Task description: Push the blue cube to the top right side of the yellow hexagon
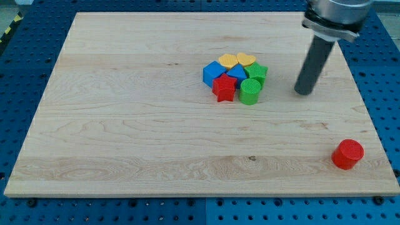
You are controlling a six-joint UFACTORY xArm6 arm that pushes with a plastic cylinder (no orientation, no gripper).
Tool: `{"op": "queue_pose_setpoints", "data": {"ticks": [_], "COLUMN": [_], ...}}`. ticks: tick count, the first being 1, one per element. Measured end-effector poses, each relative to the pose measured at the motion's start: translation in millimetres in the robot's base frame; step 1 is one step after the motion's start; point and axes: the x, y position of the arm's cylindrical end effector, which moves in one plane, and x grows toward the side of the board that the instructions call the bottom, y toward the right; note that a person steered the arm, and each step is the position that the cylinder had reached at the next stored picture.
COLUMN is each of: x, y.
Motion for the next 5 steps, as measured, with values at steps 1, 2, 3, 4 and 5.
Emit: {"op": "queue_pose_setpoints", "data": {"ticks": [1,2,3,4,5], "x": [51.0,80.2,73.6,32.5,-16.8], "y": [-16.9,-79.9,-160.8,-185.9,-187.0]}}
